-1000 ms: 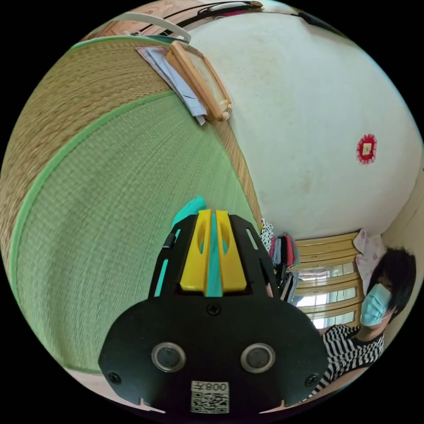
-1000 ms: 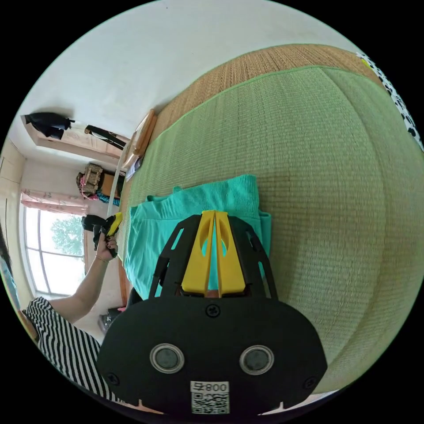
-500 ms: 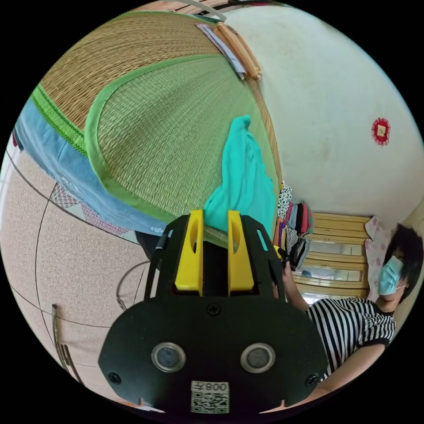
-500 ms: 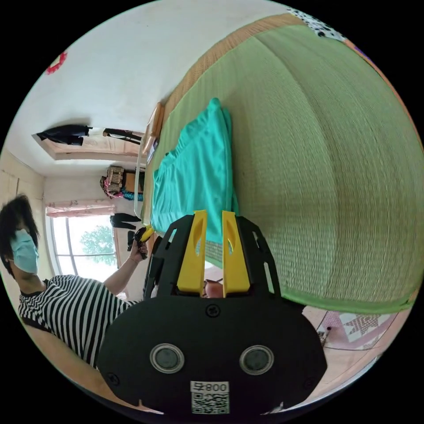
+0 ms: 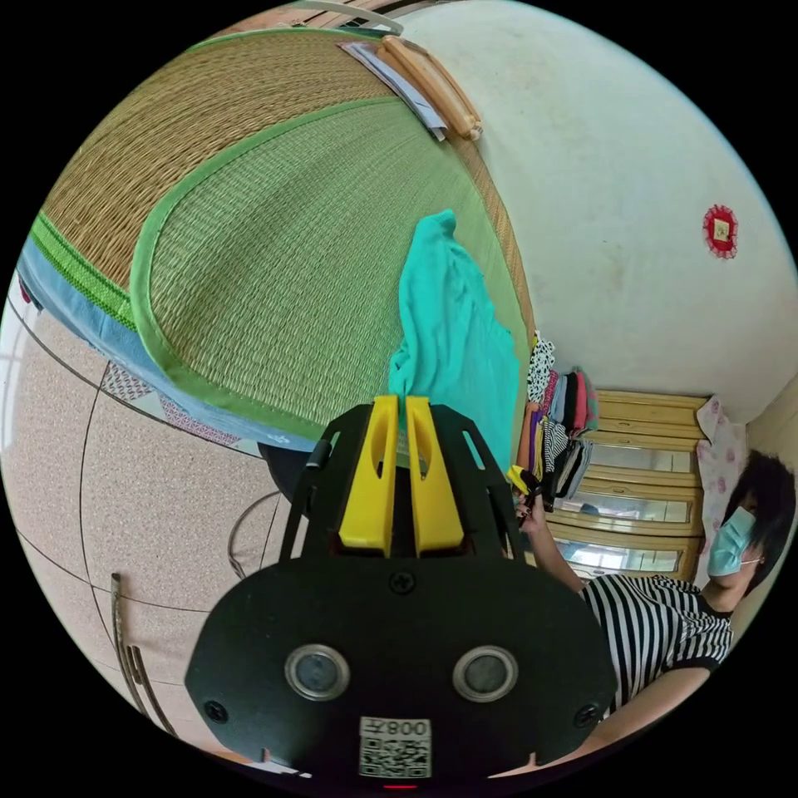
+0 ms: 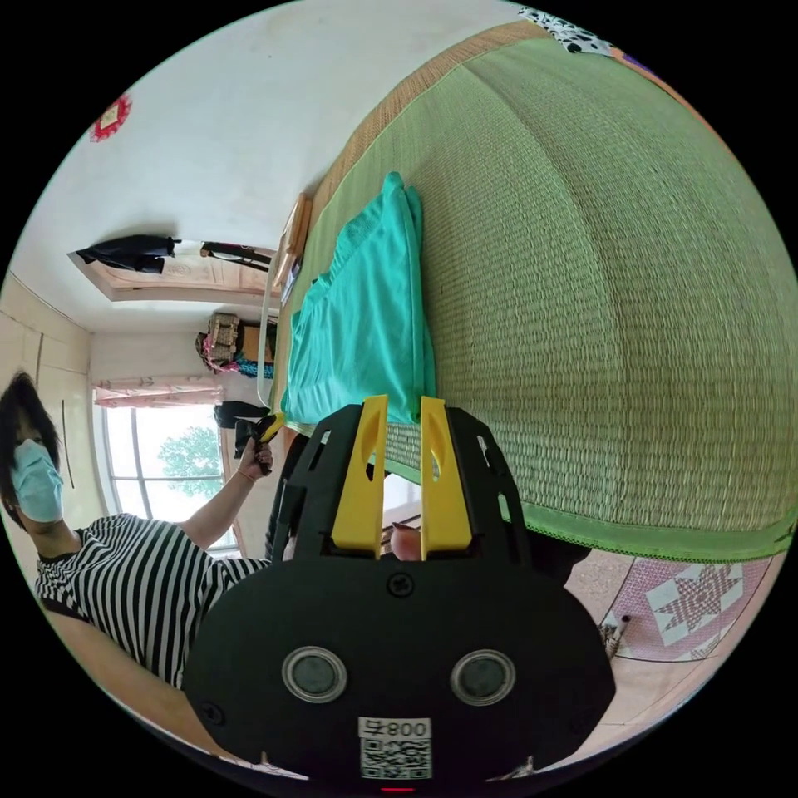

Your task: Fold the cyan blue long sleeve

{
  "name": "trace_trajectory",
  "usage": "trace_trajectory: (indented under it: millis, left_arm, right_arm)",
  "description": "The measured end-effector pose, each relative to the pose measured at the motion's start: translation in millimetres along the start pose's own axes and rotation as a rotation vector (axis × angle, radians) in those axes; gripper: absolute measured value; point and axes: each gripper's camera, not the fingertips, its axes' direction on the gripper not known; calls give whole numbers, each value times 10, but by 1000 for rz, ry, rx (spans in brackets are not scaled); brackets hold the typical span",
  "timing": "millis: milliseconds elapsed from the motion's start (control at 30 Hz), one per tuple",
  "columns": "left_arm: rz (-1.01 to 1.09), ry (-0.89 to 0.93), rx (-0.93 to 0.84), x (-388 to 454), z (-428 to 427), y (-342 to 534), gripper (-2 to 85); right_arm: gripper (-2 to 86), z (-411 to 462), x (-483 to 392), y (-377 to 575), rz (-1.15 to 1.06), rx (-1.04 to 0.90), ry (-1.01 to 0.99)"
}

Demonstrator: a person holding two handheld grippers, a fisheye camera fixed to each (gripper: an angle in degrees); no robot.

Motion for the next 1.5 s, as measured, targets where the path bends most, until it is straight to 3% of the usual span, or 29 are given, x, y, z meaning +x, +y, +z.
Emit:
trace_trajectory:
  millis: [533, 900, 1033, 1200, 1367, 1500]
  left_arm:
    - [52, -85, 14, -87, 607, 306, 12]
    - [-86, -143, 37, -511, 1572, 638, 11]
    - [-141, -148, 150, -614, 1770, 914, 10]
    - [110, -59, 110, -128, 2343, 1258, 21]
    - [520, 56, -257, 991, 4102, 1824, 45]
    - [790, 41, -433, 1754, 5253, 2365, 61]
  right_arm:
    - [6, -276, 145, 352, -28, -96, -50]
    - [4, -148, 529, 746, 90, -128, -103]
    - [4, -135, 633, 747, 113, -116, -120]
    - [4, -204, 660, 816, 113, -99, -154]
    - [3, -310, 581, 877, 84, -49, -210]
    - [3, -406, 467, 906, 43, -18, -236]
